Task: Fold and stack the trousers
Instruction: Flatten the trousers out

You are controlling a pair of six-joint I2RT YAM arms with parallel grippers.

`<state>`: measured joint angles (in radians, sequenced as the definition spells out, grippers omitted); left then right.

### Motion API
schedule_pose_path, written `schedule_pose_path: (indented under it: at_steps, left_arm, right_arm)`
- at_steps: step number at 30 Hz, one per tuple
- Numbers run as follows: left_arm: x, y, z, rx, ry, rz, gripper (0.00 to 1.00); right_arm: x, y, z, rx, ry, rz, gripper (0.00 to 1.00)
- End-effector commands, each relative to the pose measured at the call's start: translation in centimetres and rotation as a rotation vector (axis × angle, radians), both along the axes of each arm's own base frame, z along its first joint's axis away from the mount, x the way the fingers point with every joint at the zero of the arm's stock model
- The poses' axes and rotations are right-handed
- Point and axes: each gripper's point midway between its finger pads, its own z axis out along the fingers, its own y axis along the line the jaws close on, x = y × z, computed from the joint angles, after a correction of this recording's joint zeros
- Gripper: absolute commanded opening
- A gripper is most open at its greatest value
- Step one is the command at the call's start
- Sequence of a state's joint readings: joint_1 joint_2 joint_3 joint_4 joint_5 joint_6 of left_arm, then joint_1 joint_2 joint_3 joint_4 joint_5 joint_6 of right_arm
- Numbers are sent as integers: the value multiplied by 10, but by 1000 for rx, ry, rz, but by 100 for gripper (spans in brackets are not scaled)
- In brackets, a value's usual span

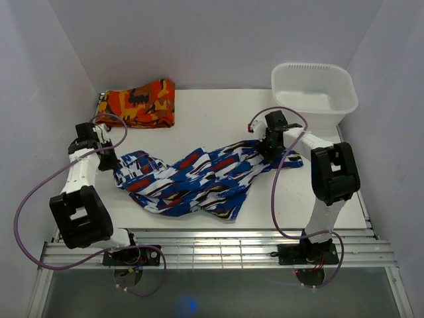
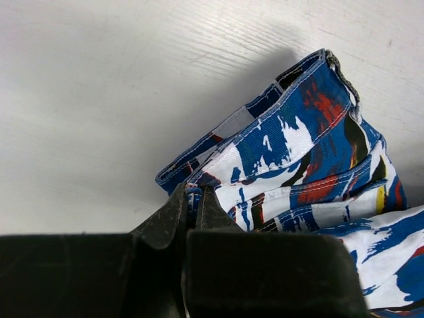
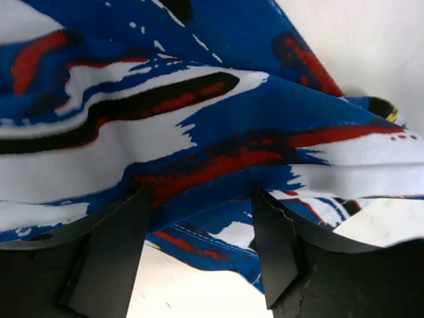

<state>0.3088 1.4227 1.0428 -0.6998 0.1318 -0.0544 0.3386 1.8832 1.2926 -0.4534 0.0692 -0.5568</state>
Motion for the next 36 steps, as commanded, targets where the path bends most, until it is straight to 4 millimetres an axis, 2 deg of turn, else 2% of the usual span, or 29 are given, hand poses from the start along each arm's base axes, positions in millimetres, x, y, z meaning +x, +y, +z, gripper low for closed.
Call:
schedule_pose_path:
  at_steps: [1,2,4,5,6,7,8,9,11,12,13,14,16,17,18,19,20,21,22,24,25,26,27,28,29,31,32,33,36]
  left_arm:
    - [5,17,6,-30,-36,69,0]
    - [4,18,3,-57,-25,99,0]
    - [0,26,0,-100,-16,158,0]
    - [0,30,0,-114,-11,186,0]
    - [-2,34,-3,-138,6,230,0]
    - [-4,39,-3,-170,2,259,0]
    - [-4,42,-4,-190,4,275,0]
    - [-4,45,-5,-204,3,292,0]
    - [-5,52,-8,-251,-8,315,0]
    - [-5,54,-11,-264,-12,323,0]
    - [-5,53,-14,-296,-17,308,0]
    - [-5,50,-17,-316,-14,283,0]
    - [-10,39,-27,-364,29,223,0]
    - [-7,28,-23,-421,7,171,0]
    - [-8,19,-20,-465,-2,124,2]
    - [-4,13,-10,-496,-33,62,9]
    - [0,-1,5,-542,-103,-75,14]
    - [-3,-6,13,-559,-108,-114,25]
    - [3,-5,29,-543,-153,-164,30]
    - [2,-7,49,-471,-224,-296,39]
    - [5,-3,59,-419,-254,-337,49]
    - [5,1,69,-339,-291,-404,53]
    - [3,4,73,-297,-296,-436,59]
    - [4,6,78,-255,-310,-470,88]
    - [6,11,87,-206,-327,-501,96]
    - [4,13,90,-124,-340,-624,96]
    - [-4,6,91,-134,-324,-679,96]
    - [-6,5,86,-68,-340,-825,95]
    - [-19,-4,74,12,-329,-1063,93]
  right_arm:
    - [-29,-85,3,-165,49,-60,66]
    - [-45,-114,-10,-205,102,-66,65]
    - [-58,-142,-16,-236,133,-87,63]
    - [-74,-165,-25,-253,176,-121,62]
    - [-79,-177,-26,-271,187,-114,60]
    - [-88,-197,-26,-273,205,-156,58]
    - [-96,-205,-26,-274,216,-162,57]
    - [-110,-210,-30,-274,246,-163,56]
    - [-131,-222,-26,-267,271,-150,53]
    - [-147,-222,-29,-257,300,-135,52]
    - [-152,-222,-22,-231,278,-94,52]
    - [-164,-218,-20,-213,303,-68,52]
    - [-168,-206,-5,-162,259,13,54]
    - [-176,-199,1,-130,272,40,55]
    - [-171,-186,12,-68,221,76,57]
    - [-160,-183,26,-56,173,96,63]
    - [-154,-179,35,-39,141,104,66]
    - [-146,-171,45,7,102,123,72]
    - [-127,-169,68,17,35,133,75]
    - [-115,-158,85,86,7,150,80]
    - [-98,-158,108,93,-48,159,83]
    - [-92,-155,116,108,-61,167,85]
    - [-90,-151,115,140,-38,182,90]
    - [-85,-151,118,141,-45,192,93]
    - [-78,-152,125,138,-58,205,95]
    - [-71,-152,116,135,-31,244,98]
    - [-68,-153,114,127,-31,259,99]
    - [-63,-154,107,121,-24,292,96]
    - [-57,-154,97,112,-15,360,93]
